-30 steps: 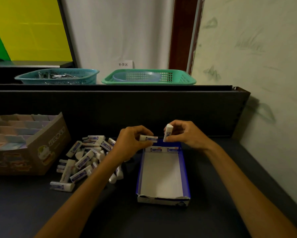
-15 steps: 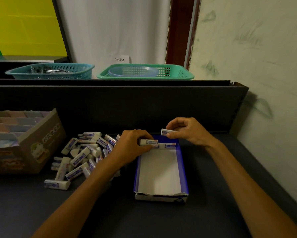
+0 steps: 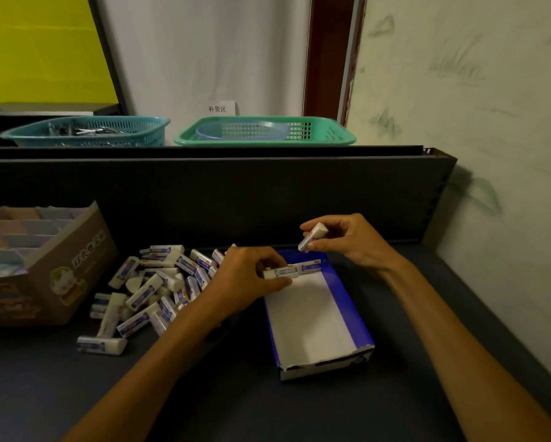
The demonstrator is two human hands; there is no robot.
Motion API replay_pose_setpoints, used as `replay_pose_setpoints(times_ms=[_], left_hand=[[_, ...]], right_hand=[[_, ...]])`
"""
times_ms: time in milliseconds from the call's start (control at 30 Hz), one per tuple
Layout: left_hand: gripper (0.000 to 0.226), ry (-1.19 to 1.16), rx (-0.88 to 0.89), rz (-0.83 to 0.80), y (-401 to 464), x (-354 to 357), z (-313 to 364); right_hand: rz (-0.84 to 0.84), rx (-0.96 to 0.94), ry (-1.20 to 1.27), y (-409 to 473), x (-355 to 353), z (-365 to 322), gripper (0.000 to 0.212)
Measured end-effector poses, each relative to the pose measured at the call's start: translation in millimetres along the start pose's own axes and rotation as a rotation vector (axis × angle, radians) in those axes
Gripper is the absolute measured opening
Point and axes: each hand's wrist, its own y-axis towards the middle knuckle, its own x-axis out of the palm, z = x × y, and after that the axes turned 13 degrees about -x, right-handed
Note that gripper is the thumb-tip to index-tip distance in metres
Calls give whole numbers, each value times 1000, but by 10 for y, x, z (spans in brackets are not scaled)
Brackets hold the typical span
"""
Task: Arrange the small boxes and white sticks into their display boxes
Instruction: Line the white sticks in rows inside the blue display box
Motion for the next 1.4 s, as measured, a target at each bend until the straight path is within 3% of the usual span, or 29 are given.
replay_pose_setpoints(times_ms=[167,300,467,1033,1400], left_hand=[[25,70,-1,71,5,13,-19],[24,12,10,96,6,10,3],[26,-77,4,109,36,7,85],[23,288,-67,57,121,67,80],[24,394,-19,-17,176,72,42]], right_hand=[[-47,24,-9,-6,-7,6,50],[10,23,3,15,-18,-19,39],[-71,-7,-166,-6,-46,23,32],[-360,65,-416,-18,16,100,24],[-390,21,-532,-18,42,44,21]])
